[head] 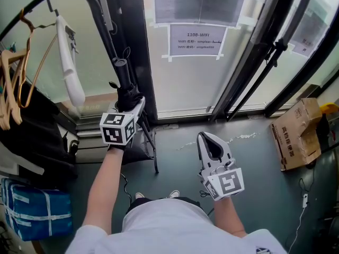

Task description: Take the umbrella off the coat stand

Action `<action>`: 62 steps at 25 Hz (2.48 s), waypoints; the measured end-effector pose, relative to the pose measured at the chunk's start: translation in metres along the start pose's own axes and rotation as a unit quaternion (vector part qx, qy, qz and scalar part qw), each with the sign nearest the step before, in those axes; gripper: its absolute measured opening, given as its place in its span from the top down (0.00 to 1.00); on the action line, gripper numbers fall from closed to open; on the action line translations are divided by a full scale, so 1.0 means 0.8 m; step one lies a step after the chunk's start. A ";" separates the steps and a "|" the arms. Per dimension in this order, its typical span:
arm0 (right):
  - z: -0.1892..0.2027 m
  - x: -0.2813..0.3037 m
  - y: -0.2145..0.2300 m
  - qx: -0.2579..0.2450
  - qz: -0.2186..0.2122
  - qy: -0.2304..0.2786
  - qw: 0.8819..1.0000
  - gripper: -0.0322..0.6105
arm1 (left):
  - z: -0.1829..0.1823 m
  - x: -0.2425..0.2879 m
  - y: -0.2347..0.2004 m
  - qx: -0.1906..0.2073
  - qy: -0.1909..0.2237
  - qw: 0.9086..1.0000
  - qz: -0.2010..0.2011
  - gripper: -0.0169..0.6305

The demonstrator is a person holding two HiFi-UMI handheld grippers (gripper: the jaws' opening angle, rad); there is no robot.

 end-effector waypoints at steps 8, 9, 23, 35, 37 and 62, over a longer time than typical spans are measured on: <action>0.003 -0.007 0.005 0.002 0.003 0.000 1.000 0.92 | -0.012 -0.004 0.007 0.010 0.008 1.000 -0.003 0.58; 0.003 -0.007 0.004 0.002 0.002 0.000 1.000 0.92 | -0.013 -0.005 0.007 0.011 0.009 1.000 -0.003 0.58; 0.012 -0.018 0.005 0.013 0.003 0.003 1.000 0.92 | -0.035 -0.018 0.011 0.023 0.019 1.000 -0.007 0.58; 0.016 -0.033 0.005 0.016 0.015 0.000 1.000 0.92 | -0.060 -0.013 0.010 0.013 0.019 1.000 -0.009 0.58; 0.017 -0.034 0.003 0.017 0.015 -0.001 1.000 0.92 | -0.066 -0.013 0.009 0.013 0.019 1.000 -0.005 0.58; 0.022 -0.019 -0.029 0.030 0.004 0.000 1.000 0.92 | -0.110 0.007 0.016 0.047 0.002 0.999 0.026 0.58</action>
Point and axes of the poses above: the fingertips, and each gripper's own axes: x forward along the fingers, y to its right, z out of its underside, the point moved 3 cm from there along -x, backward along the fingers, and after that the axes turned 13 degrees about -y, right-handed, at the moved point
